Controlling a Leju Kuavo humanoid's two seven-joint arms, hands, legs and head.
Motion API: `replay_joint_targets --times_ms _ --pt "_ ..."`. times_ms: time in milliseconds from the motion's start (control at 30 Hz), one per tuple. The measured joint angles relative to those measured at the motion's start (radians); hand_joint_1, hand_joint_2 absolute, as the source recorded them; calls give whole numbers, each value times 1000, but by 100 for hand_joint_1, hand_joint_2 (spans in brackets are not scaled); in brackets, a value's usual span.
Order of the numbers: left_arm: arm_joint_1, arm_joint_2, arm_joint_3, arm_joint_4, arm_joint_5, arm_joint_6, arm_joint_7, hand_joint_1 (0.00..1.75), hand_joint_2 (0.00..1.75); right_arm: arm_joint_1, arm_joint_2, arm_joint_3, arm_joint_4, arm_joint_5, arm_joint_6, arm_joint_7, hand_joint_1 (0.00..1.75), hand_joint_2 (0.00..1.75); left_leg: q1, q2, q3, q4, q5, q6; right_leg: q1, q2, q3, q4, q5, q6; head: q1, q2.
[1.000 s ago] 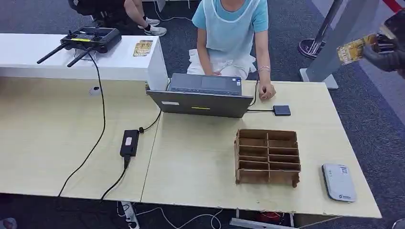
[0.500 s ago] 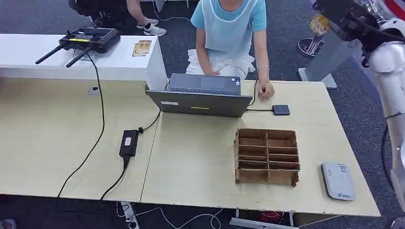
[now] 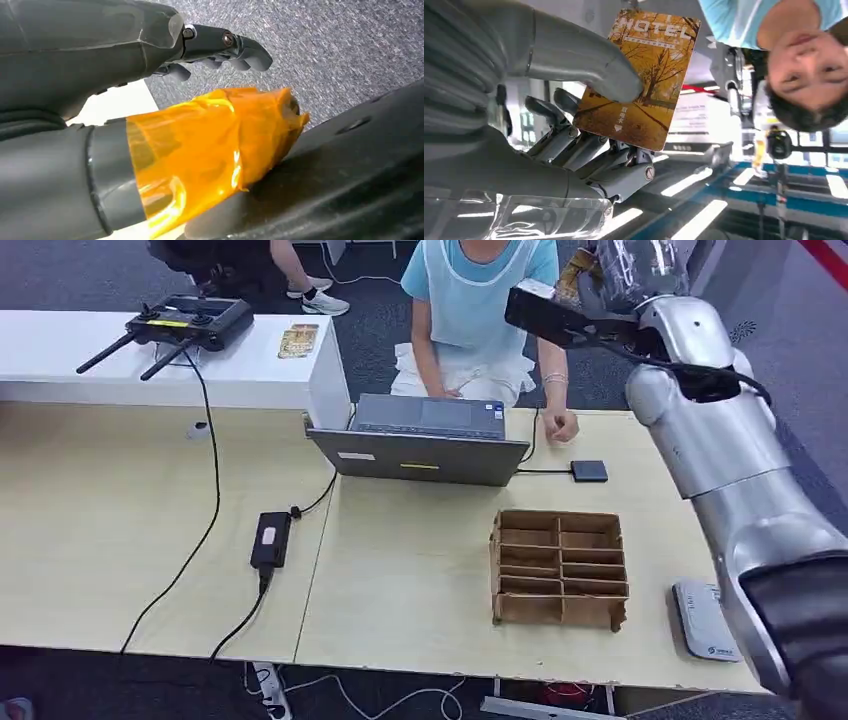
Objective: Pass the card to the sensor for recognition and then transmit it.
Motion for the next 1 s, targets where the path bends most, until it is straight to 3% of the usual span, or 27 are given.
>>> replay_joint_targets --times_ms 333,633,1000 --pt "0 1 0 0 -3 -1 0 0 0 28 26 0 0 21 -5 -7 175 175 0 0 0 0 0 0 0 0 0 0 0 0 0 0" --pt "-1 6 0 0 -34 -6 0 0 0 49 54 3 29 160 -25 -15 175 175 0 0 0 0 0 0 0 0 0 0 0 0 0 0" --pt "-1 10 0 0 -48 -7 0 0 0 51 71 18 74 197 -26 -18 175 175 0 0 0 0 0 0 0 0 0 0 0 -1 0 0"
